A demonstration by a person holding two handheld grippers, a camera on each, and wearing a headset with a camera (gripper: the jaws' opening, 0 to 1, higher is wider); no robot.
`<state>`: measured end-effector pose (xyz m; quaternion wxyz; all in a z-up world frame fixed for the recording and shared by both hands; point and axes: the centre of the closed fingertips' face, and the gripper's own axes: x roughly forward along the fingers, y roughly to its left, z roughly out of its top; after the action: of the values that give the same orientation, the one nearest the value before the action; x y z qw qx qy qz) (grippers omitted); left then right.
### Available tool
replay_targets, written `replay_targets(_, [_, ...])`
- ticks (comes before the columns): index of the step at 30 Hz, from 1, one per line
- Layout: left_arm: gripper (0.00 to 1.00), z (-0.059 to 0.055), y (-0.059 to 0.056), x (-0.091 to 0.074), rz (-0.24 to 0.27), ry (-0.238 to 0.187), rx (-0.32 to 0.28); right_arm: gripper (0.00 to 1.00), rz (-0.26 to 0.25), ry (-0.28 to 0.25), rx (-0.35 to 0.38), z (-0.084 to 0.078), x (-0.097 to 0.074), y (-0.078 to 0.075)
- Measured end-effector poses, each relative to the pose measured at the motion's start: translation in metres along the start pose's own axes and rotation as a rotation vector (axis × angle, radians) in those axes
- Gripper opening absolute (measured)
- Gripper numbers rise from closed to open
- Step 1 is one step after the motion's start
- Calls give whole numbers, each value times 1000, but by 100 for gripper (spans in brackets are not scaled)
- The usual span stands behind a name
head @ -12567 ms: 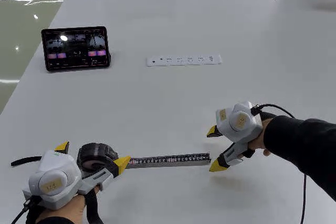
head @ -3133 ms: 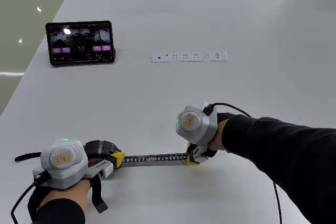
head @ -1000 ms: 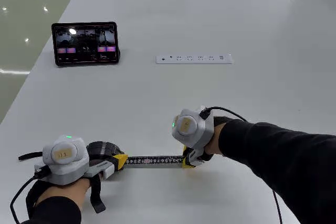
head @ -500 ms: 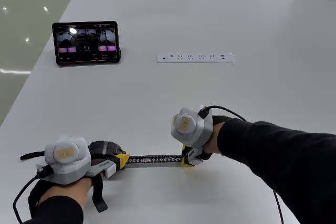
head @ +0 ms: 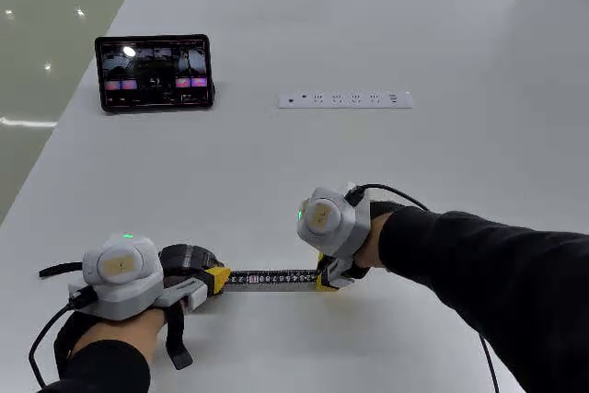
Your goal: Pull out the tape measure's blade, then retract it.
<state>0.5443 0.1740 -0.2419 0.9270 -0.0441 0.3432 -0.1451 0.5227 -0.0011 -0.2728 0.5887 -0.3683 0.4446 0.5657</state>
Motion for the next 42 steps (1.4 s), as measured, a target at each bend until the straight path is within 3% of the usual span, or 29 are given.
replay_targets(19, [60,-2,-1,2,-2,25,-6,10,-8,-10,7,10,3,0])
replay_targets(27, [60,-3,-1,1,-4,27,-13,10,-6,-65,15,18,5,2])
replay_targets(42, [61,-3,-1,2,-10,39,-26,10,-1,-48,1,25,9,1])
